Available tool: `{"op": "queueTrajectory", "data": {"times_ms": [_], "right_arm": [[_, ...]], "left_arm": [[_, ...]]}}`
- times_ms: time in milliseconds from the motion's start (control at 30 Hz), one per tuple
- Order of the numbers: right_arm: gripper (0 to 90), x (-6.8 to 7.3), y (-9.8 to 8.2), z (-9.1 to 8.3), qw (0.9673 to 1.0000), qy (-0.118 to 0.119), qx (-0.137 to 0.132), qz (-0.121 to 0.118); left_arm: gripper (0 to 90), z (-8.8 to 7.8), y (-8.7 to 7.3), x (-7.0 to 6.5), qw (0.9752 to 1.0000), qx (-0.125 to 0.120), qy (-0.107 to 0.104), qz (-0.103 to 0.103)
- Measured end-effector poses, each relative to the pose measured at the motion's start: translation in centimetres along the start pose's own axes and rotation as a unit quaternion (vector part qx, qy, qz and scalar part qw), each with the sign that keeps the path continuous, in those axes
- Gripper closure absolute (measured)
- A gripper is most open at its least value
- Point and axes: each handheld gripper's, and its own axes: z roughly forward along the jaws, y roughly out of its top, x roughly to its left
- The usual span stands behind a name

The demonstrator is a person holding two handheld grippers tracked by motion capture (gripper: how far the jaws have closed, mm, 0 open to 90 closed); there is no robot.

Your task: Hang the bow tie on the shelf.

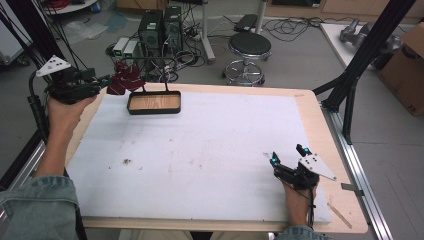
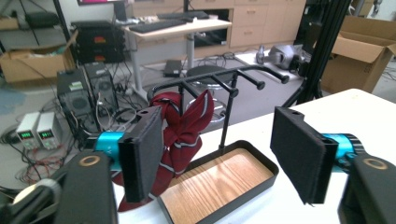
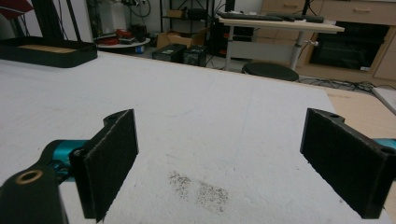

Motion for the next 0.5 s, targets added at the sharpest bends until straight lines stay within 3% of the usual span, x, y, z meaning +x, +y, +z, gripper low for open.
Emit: {"op": "queueTrajectory", "data": {"times_ms": [133, 500], "right_arm": [[10.4, 0.0, 0.0, 0.0, 1.0000, 0.000, 0.000, 0.000], [10.4, 0.0, 0.0, 0.1, 1.0000, -0.002, 0.000, 0.002]], "left_arm": [[32.5, -1.5, -0.5, -0.8, 0.9997, -0.017, 0.003, 0.015], [29.1, -5.4, -2.5, -2.7, 0.9987, -0.041, 0.009, 0.031]]}}
